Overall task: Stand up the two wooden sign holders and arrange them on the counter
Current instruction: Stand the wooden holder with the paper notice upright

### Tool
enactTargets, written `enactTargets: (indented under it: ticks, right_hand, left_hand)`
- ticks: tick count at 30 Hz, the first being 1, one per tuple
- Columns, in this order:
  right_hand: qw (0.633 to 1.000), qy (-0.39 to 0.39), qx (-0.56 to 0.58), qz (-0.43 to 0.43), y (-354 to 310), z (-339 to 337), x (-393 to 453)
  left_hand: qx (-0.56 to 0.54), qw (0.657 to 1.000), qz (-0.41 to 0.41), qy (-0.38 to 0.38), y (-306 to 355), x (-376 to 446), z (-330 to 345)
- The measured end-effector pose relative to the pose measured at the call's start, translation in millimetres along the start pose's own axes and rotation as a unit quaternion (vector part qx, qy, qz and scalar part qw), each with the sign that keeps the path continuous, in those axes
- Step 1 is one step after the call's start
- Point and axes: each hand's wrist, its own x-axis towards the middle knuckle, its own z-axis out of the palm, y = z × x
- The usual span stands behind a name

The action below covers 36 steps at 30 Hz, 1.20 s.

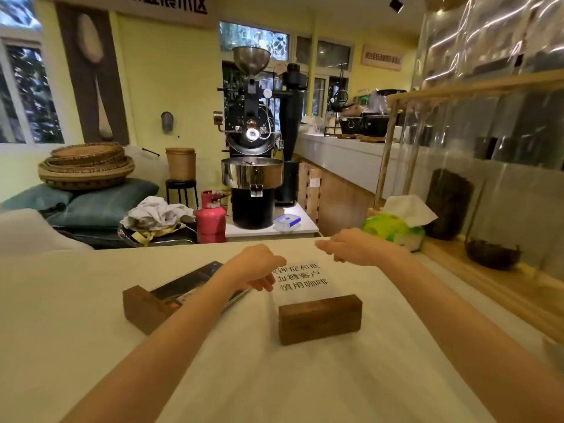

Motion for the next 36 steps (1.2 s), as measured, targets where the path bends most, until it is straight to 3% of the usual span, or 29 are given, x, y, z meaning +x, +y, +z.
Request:
enactTargets:
  ticks: [6,11,20,26,30,36]
  right_hand:
    - [0.996,-0.060,0.017,0.068,25,27,0]
    - [0.982,-0.080,0.128,0.118,35,43,-5]
    - [0.961,-0.047,0.232,0.144,29,56,-15]
    - [0.953,-0.012,0.261,0.154,33,63,-15]
    - [0.943,0.020,0.302,0.140,37,67,-15]
    - [0.919,0.086,0.371,0.101,39,67,-15]
  left_hand:
    - [-0.026,0.998,-0.055,-0.024,-15,4,12]
    - [-0.094,0.992,-0.080,-0.010,-28,1,20]
    - [-0.251,0.964,-0.067,-0.047,-42,-14,33]
    - [-0.274,0.958,-0.065,-0.051,-42,-16,35]
    - [-0.277,0.958,-0.062,-0.030,-42,-15,35]
    - [-0.298,0.954,0.009,0.034,-39,-19,32]
